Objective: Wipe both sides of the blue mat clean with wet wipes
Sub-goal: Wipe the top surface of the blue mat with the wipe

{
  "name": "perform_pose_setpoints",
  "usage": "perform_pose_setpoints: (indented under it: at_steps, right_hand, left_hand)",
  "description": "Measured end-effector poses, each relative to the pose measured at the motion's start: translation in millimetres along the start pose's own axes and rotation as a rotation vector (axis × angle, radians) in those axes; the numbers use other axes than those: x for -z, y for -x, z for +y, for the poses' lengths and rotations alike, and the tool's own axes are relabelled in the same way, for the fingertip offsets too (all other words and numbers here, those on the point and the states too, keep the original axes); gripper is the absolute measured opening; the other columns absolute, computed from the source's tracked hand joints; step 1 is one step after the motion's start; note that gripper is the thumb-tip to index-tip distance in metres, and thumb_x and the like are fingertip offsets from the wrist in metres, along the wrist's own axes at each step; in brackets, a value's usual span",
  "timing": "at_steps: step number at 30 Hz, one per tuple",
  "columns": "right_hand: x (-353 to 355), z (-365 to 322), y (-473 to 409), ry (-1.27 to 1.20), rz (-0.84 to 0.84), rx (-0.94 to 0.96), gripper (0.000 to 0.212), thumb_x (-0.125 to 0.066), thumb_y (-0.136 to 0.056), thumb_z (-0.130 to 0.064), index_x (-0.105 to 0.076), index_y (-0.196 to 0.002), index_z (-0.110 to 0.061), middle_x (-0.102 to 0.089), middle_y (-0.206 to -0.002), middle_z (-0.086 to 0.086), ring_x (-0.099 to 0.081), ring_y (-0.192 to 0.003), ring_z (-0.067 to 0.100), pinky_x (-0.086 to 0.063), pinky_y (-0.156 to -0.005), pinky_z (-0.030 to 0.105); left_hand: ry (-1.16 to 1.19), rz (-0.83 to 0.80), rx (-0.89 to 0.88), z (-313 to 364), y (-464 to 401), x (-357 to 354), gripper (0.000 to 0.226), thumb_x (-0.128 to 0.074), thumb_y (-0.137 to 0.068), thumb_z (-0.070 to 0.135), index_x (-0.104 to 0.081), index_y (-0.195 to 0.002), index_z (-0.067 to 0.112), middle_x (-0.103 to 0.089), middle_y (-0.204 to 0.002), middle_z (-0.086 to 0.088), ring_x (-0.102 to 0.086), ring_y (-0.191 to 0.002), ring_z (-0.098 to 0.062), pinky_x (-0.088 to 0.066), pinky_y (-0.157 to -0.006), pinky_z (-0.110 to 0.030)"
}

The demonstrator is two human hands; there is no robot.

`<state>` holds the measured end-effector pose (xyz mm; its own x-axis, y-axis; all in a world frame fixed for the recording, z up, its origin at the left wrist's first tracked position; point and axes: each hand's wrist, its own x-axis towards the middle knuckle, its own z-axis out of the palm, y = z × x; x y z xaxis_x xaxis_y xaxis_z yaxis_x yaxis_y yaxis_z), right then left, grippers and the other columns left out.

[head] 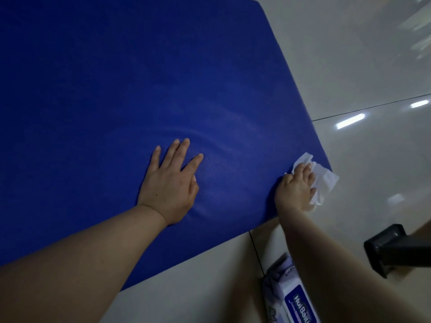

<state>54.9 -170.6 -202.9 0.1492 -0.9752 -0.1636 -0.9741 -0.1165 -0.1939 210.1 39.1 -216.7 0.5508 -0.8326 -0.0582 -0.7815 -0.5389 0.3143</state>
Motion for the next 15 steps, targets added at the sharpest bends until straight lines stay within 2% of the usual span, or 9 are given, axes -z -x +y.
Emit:
perform_pose_setpoints:
  at_steps: [4,10,12,15]
  right_hand:
    - [-10.4,1.6,35.5,-0.062,0.023,0.089,0.053,-0.027,-0.103,-0.018,-0.010,-0.152,-0.013,-0.002,-0.160,0.001,0.003,-0.147,0.017,0.003,-0.117,0.032]
    - [-18.4,1.1,86.4,-0.102,-0.018,0.229,0.051,-0.029,-0.103,-0.017,-0.015,-0.151,-0.011,-0.006,-0.160,0.000,0.000,-0.147,0.018,0.002,-0.118,0.028]
    - [-24.4,-3.0,111.9,-0.108,-0.057,0.364,0.051,-0.026,-0.102,-0.023,-0.018,-0.151,-0.009,-0.008,-0.159,0.001,-0.002,-0.147,0.020,0.000,-0.119,0.031]
    - [-32.7,-8.4,160.7,-0.080,-0.155,0.715,0.062,-0.019,-0.092,-0.032,-0.025,-0.148,-0.007,-0.013,-0.157,0.005,-0.006,-0.145,0.022,0.002,-0.119,0.030]
  left_hand:
    - [0.017,0.007,-0.001,0.0,0.9,2.9,0.060,-0.020,-0.091,0.034,-0.048,-0.141,0.016,-0.031,-0.154,-0.015,-0.027,-0.143,-0.030,-0.010,-0.115,-0.050]
    - [0.074,0.070,-0.021,-6.3,15.8,2.8,0.052,-0.031,-0.089,0.024,-0.059,-0.130,0.009,-0.043,-0.146,-0.020,-0.040,-0.135,-0.036,-0.021,-0.112,-0.045]
    - [0.040,0.092,-0.007,-8.6,32.2,2.3,0.046,-0.044,-0.087,0.017,-0.059,-0.130,0.009,-0.042,-0.146,-0.021,-0.040,-0.135,-0.037,-0.021,-0.113,-0.046]
    - [-0.018,0.086,0.095,-20.7,73.1,5.0,0.046,-0.052,-0.087,0.014,-0.056,-0.133,0.008,-0.038,-0.148,-0.021,-0.037,-0.136,-0.037,-0.018,-0.113,-0.050]
